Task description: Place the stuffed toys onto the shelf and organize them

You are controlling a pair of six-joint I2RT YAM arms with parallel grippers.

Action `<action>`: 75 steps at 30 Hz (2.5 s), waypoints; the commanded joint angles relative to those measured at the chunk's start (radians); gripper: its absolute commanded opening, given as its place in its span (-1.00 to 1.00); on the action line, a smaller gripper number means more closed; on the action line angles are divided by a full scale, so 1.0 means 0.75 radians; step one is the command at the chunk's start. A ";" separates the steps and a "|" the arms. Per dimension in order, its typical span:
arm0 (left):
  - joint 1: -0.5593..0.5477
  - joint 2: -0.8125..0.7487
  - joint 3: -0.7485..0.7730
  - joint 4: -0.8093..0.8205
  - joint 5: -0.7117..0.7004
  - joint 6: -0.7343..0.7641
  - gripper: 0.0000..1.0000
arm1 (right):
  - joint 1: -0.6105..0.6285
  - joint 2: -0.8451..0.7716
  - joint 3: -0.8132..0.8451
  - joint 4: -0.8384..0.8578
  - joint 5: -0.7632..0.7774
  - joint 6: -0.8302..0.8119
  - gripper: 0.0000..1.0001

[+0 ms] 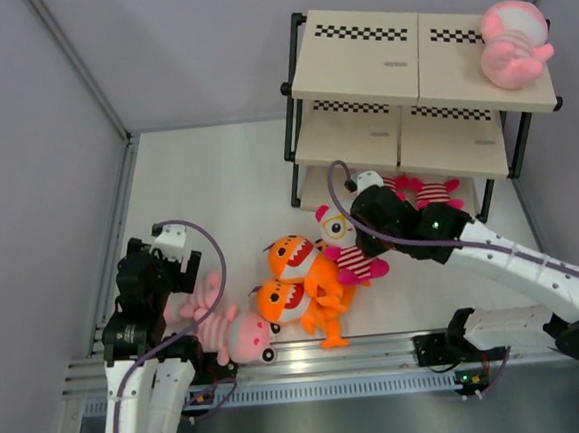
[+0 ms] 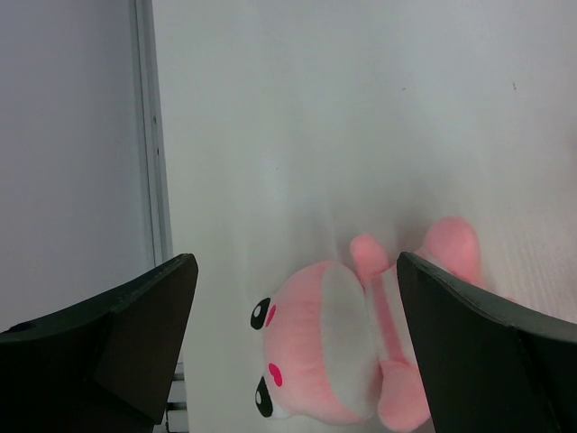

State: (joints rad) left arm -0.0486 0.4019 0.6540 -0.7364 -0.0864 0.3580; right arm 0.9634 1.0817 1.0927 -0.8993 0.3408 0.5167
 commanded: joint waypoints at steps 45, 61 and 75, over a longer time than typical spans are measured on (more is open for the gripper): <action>-0.849 1.252 1.214 -0.147 0.653 0.159 0.94 | -0.252 0.268 0.431 0.495 -0.489 -0.067 -1.00; -0.847 1.184 1.194 -0.149 0.749 0.106 -1.00 | -0.254 -0.026 0.223 0.618 -0.590 -0.428 0.48; -0.813 1.176 1.339 -0.123 0.864 -0.064 -1.00 | -0.209 -0.367 -0.123 0.784 -1.081 -0.955 0.65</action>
State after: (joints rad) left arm -0.6655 1.2888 1.6260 -0.8833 0.5526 0.3634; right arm 0.7860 0.7700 1.0149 -0.3813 -0.4179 -0.1387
